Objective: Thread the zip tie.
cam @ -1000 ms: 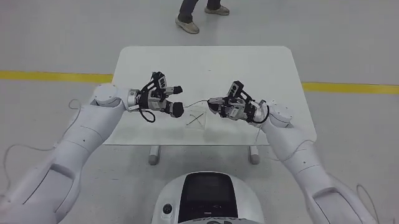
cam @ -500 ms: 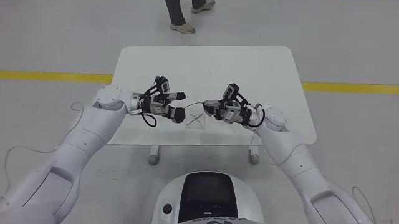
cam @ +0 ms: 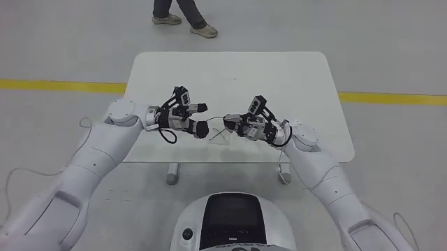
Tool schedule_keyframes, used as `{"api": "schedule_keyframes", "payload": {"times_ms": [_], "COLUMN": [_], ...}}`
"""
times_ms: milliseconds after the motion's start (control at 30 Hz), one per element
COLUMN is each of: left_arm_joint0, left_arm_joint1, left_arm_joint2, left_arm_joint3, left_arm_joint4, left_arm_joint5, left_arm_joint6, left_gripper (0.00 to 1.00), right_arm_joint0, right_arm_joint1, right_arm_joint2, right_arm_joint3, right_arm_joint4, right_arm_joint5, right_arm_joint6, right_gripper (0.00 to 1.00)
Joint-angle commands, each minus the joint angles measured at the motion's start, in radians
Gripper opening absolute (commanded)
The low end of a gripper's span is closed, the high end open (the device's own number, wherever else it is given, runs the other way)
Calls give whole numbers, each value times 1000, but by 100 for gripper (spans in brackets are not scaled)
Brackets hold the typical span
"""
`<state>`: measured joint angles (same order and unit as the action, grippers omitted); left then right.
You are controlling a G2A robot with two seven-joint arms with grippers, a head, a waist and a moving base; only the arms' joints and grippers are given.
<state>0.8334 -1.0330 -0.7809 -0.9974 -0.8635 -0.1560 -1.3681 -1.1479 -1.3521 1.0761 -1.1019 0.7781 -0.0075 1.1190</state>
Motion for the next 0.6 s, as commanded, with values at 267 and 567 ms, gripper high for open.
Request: {"api": "schedule_keyframes", "payload": {"times_ms": [267, 567], "left_arm_joint0": [10, 41], "left_arm_joint1": [1, 7], "left_arm_joint2": [-12, -28], "left_arm_joint3": [-1, -42], "left_arm_joint4": [-7, 5], "left_arm_joint5": [-10, 3], "left_arm_joint6": [-3, 38], "left_gripper": [100, 100], "right_arm_joint0": [-5, -34], "right_arm_joint1": [1, 1], "right_arm_joint2": [-3, -13], "right_arm_joint3": [-14, -69], "right_arm_joint4": [-17, -8], "right_arm_joint5": [-20, -34], "right_arm_joint6": [-13, -36], "right_gripper": [0, 0]}}
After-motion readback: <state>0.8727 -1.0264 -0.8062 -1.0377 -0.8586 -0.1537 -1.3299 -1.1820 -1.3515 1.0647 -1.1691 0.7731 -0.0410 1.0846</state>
